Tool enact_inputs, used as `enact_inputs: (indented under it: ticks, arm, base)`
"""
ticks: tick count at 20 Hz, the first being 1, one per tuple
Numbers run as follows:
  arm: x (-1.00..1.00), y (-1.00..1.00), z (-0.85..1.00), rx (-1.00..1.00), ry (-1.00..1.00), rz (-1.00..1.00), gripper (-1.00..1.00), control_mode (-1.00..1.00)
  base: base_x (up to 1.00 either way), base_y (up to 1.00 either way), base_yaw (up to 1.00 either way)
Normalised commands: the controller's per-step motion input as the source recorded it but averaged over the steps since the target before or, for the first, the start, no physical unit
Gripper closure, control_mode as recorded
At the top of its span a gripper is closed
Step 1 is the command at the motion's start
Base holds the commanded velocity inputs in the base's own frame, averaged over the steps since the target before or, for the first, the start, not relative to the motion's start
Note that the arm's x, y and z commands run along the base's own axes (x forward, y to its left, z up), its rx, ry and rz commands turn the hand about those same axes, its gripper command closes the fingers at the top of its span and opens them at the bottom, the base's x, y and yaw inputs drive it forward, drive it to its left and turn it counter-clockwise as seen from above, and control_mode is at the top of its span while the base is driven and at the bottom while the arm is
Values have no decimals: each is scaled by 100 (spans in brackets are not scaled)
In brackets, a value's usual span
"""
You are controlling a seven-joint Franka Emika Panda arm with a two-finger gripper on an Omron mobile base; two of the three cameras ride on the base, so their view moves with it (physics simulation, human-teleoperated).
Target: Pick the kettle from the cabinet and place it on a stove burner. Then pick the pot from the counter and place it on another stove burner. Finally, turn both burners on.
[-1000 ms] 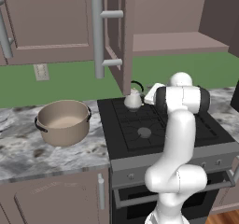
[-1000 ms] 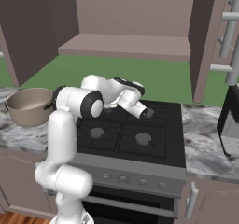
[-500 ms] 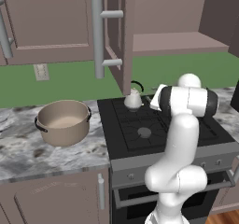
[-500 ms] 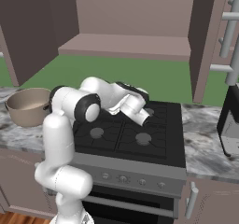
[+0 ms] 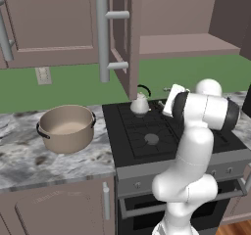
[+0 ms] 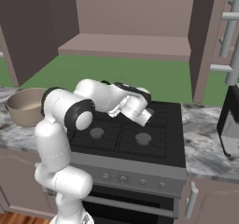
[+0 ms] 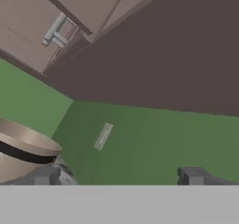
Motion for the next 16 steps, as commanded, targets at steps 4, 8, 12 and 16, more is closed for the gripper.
enact_inputs:
  ticks: [4, 8, 12, 16]
  arm:
    - [-52, 0, 34, -6, -18, 3, -100, -100]
    - [-52, 0, 32, -6, -19, 3, -100, -100]
    - [-53, 0, 29, -7, -19, 3, -100, -100]
    - [-50, 0, 23, -9, -18, 3, -100, -100]
  base:
    - [0, 0, 0]
    - [0, 0, 0]
    - [0, 0, 0]
    - [0, 0, 0]
